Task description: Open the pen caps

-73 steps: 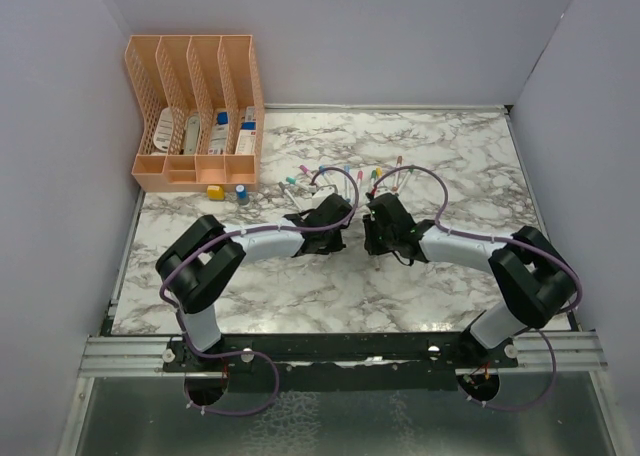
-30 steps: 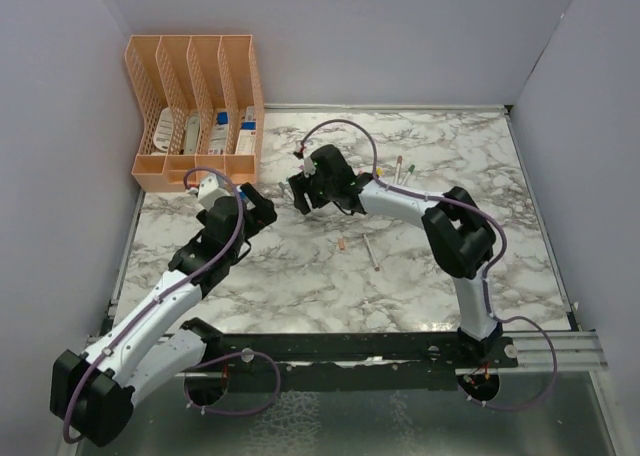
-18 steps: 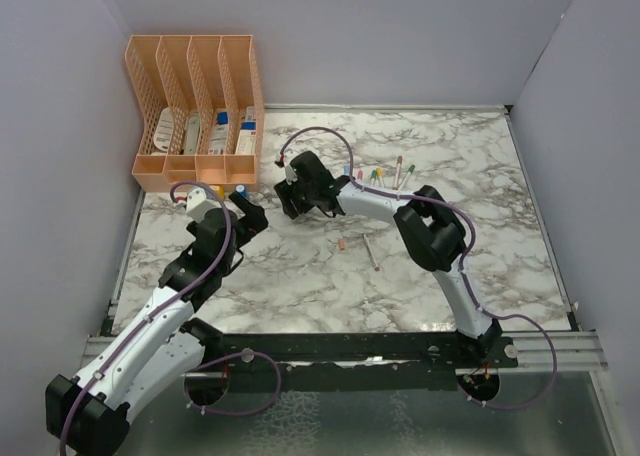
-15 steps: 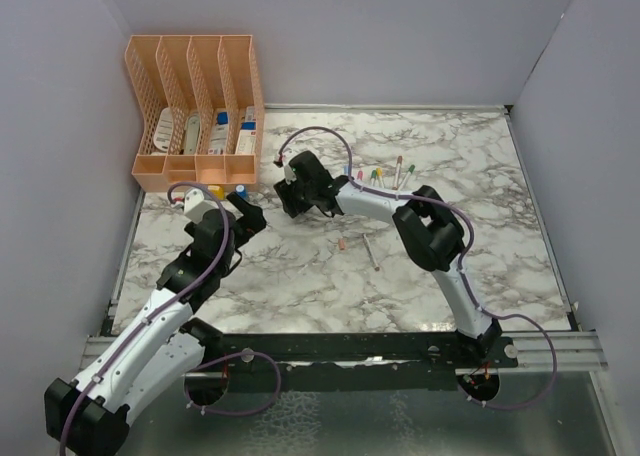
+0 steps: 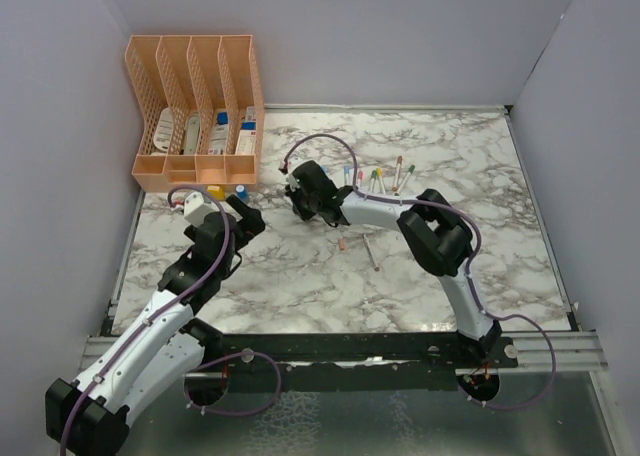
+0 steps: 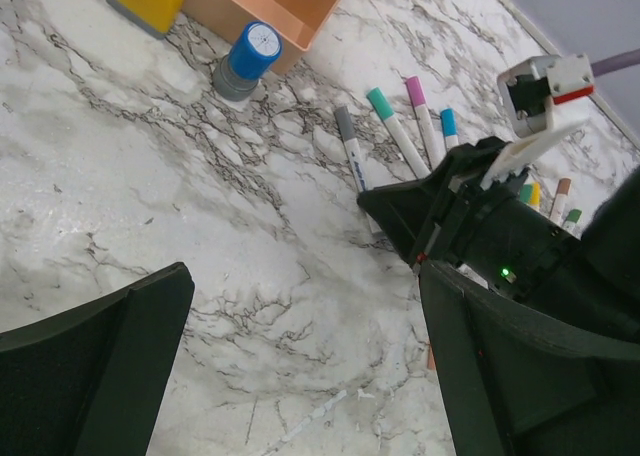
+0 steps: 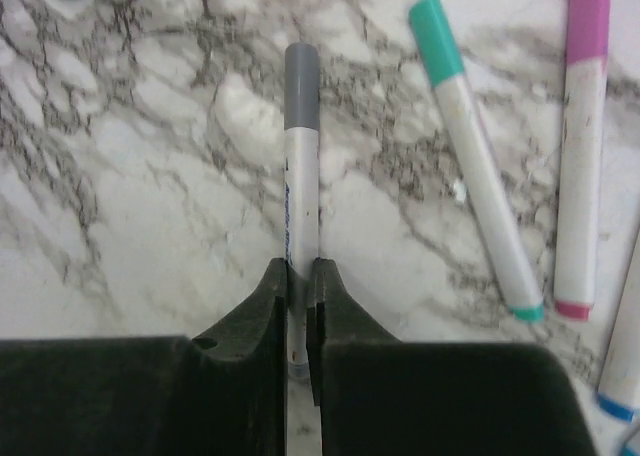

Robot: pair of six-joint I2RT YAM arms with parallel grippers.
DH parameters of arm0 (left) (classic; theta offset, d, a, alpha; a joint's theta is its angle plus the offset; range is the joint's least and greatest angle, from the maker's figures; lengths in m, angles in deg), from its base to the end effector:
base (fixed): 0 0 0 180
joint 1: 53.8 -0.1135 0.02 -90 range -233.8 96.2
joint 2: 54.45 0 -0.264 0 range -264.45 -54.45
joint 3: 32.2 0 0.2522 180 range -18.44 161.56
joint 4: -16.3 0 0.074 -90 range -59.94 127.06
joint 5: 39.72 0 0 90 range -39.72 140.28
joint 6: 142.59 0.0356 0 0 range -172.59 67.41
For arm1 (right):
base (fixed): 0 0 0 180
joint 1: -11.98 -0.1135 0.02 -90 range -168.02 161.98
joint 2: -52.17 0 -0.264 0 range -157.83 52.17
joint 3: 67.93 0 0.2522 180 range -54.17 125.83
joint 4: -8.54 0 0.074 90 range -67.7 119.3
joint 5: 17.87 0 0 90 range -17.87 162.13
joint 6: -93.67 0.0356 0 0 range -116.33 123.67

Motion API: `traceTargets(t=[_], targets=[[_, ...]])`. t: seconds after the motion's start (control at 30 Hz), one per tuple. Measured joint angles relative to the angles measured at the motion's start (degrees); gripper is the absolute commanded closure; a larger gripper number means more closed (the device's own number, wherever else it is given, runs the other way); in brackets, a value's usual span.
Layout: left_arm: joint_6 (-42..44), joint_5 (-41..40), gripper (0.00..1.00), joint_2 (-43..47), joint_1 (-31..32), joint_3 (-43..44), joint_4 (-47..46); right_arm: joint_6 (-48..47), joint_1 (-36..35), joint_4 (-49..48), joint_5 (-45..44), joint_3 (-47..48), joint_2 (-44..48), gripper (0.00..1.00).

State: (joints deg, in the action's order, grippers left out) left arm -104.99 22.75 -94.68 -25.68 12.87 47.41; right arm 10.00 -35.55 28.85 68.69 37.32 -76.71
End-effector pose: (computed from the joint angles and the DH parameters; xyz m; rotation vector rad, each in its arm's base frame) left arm 0.1528 -0.0630 0.2586 -0.7098 1.8686 -0.4244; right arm 0.3362 0.3642 0.1419 -0.8056 2.2292 0.3928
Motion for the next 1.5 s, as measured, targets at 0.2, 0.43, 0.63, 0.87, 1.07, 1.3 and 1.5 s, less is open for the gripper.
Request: traceTargets(t=[0.2,0.43,0.63,0.87,1.07,1.3,1.5], targets=[[-0.9,2.1,0.02,-5.8,0.0,-1.9,-4.4,2.1,-0.1,-3.5,-0.1,-14.2,9.3,0.99],[-1.4,10.2,0.03,-16.9,-0.2,-2.1,-14.6,4.4,-0.1,-3.1,-0.1,-30.9,23.3,0.99],[-2.4,17.3,0.05,-23.8,-0.2,-0.8,-23.4,5.6,-0.1,-2.6,-0.1,-35.5,35.4,0.99],[-4.7,23.2,0.07,-32.4,-0.2,5.1,-31.0,6.1,-0.1,-1.5,-0.1,-35.6,42.8,0.99],[-6.3,26.8,0.14,-37.2,0.1,9.5,-35.1,6.5,-0.1,-0.3,0.0,-37.1,45.1,0.99],[-7.4,30.0,0.21,-39.7,1.8,11.0,-38.8,6.5,-0.1,-0.1,0.0,-37.4,47.2,0.99],[-8.1,32.1,0.32,-41.9,3.7,11.0,-40.5,6.5,-0.1,-0.1,0.0,-37.4,47.8,0.99]])
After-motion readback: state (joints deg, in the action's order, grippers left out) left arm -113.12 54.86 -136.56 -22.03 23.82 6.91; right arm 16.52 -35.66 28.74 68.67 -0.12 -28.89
